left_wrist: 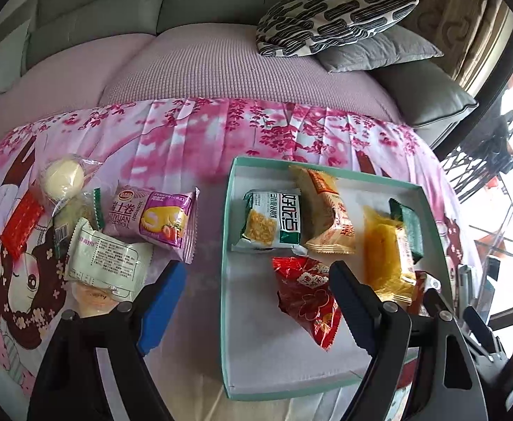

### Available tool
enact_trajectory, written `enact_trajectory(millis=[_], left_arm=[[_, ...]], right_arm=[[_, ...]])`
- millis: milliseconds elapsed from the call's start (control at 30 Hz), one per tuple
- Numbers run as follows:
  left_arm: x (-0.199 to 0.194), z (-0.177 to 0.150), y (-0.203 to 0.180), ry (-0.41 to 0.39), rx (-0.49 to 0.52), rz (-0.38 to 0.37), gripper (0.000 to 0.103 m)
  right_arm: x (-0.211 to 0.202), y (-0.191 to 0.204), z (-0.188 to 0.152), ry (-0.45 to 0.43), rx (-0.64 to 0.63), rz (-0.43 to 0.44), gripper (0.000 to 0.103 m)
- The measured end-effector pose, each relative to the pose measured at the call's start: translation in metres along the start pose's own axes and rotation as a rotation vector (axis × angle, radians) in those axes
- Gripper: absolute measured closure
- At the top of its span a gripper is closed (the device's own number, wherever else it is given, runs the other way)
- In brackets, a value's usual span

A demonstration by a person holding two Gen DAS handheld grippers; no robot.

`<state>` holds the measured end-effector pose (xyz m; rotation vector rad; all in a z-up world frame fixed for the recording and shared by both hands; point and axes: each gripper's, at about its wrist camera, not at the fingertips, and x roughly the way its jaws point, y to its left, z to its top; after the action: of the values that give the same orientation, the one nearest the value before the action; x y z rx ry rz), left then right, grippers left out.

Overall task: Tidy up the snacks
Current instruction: 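Move both open tools back to the snack pile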

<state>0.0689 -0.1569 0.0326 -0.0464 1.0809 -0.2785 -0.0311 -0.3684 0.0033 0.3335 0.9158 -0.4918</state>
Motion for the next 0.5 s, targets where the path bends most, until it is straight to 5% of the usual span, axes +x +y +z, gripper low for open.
enact_trajectory(millis=[300, 500], left_arm=[[-0.019, 0.013, 0.063, -0.005, 0.047, 0.033, 0.019], [-0.032, 0.010, 0.136, -0.006, -0.047, 0.097, 0.019]], right_arm=[[-0.016, 0.062, 0.007, -0.020, -0.022, -0.030, 0.000], [-0.039, 0.133, 0.011, -0.075, -0.079, 0.107, 0.000]])
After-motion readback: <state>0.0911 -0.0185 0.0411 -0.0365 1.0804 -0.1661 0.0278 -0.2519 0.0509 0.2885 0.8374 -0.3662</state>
